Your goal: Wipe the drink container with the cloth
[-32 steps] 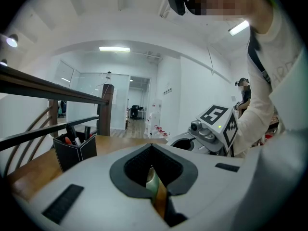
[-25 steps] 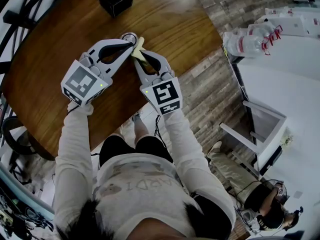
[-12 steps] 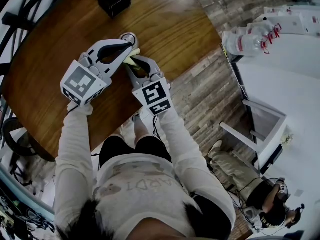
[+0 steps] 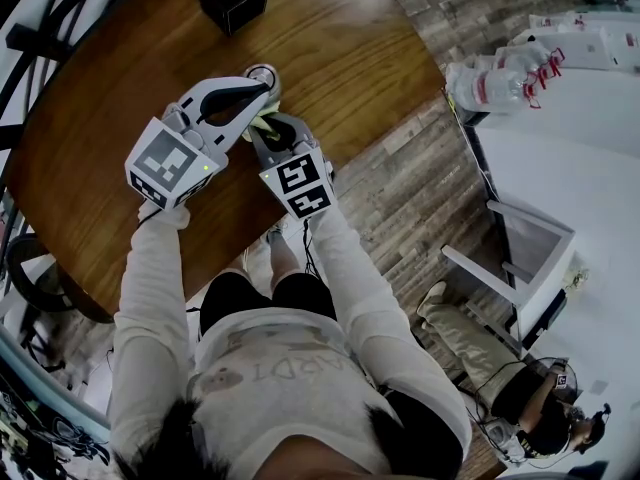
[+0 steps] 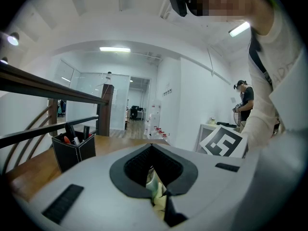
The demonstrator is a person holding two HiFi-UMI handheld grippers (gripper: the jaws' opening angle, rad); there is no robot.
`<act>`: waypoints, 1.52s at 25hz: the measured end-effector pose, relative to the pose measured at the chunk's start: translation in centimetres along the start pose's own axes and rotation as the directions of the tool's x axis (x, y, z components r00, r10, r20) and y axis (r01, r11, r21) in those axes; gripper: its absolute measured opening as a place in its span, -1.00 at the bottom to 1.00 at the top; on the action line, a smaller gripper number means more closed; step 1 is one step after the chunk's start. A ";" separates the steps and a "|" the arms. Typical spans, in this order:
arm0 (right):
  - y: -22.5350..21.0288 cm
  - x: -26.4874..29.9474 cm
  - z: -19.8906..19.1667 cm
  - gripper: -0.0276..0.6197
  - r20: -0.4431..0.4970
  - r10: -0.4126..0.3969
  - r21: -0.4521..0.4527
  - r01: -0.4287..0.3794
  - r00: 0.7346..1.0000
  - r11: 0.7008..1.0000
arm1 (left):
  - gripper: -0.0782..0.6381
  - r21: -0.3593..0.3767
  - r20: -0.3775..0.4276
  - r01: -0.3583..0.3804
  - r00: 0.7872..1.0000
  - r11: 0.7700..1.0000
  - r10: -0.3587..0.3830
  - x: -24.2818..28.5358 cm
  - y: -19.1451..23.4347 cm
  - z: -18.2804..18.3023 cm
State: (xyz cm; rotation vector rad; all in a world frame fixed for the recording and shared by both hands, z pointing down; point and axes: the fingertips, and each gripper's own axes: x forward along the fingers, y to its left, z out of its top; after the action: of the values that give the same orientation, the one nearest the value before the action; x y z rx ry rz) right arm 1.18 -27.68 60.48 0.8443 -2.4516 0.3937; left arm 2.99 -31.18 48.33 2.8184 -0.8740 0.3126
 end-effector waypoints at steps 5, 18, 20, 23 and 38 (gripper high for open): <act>0.1 -0.9 0.4 -0.73 0.033 -0.007 0.015 0.007 0.999 1.000 | -0.77 -0.015 0.001 -0.008 1.000 1.000 0.008 0.3 0.1 0.0; 0.5 -6.4 2.1 -0.73 0.154 -0.080 0.084 0.068 0.985 0.994 | -0.76 -0.054 0.037 -0.157 0.987 0.986 0.159 -3.8 -0.8 -0.5; 0.6 -7.3 3.1 -0.73 0.183 -0.091 0.103 0.073 0.979 0.992 | -0.77 -0.054 0.033 -0.176 0.983 0.983 0.178 -4.6 -1.1 -0.5; 0.6 -8.8 3.6 -0.73 0.198 -0.106 0.108 0.086 0.974 0.990 | -0.77 -0.066 0.031 -0.201 0.979 0.977 0.203 -5.7 -1.8 -0.2; 2.0 -16.1 7.8 -0.73 0.282 -0.139 0.102 0.114 0.949 0.988 | -0.77 -0.094 0.083 -0.324 0.940 0.942 0.331 -10.9 -5.8 4.2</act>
State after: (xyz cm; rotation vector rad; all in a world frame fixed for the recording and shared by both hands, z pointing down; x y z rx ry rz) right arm 7.86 -21.59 44.97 1.1611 -2.6407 0.3503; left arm -1.87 -21.60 40.92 2.6270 -1.3508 0.1777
